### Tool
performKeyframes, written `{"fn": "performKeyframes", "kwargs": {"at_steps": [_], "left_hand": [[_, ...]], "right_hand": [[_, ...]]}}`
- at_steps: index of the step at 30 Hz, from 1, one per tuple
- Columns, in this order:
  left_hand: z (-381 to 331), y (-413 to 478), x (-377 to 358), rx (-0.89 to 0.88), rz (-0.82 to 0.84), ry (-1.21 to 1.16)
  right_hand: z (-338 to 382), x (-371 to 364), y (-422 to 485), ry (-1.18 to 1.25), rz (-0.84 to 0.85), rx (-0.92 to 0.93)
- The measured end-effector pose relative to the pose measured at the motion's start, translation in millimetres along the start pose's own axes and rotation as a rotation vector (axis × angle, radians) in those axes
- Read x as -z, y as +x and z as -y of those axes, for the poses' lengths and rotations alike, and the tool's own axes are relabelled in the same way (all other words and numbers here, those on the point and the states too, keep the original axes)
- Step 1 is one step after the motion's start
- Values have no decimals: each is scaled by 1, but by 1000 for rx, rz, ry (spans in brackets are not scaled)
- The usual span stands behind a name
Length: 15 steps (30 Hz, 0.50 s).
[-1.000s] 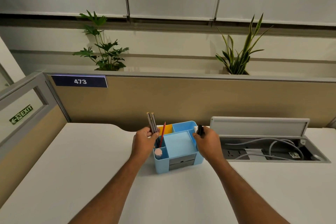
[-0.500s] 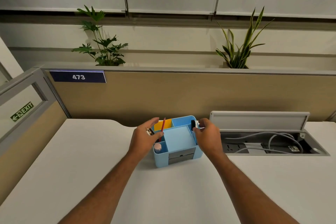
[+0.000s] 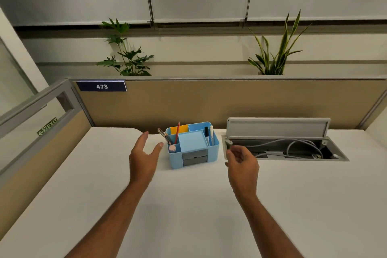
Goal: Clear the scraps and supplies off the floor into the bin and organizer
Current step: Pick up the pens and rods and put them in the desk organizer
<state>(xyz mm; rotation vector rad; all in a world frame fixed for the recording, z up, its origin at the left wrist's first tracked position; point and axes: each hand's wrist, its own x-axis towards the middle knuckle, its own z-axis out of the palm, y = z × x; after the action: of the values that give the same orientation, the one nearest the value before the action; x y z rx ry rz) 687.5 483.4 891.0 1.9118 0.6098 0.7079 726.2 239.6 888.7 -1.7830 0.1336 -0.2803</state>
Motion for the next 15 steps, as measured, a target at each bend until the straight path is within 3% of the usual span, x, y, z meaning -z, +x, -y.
{"fn": "performKeyframes", "kwargs": {"at_steps": [8,15], "left_hand": [[-38,-209,22,-99,-12,65],[-40,-388,51,-479,121,319]], "right_hand": [[-15,106,-125,-168,40,117],[-49,220,-257,-461,-5,441]]}}
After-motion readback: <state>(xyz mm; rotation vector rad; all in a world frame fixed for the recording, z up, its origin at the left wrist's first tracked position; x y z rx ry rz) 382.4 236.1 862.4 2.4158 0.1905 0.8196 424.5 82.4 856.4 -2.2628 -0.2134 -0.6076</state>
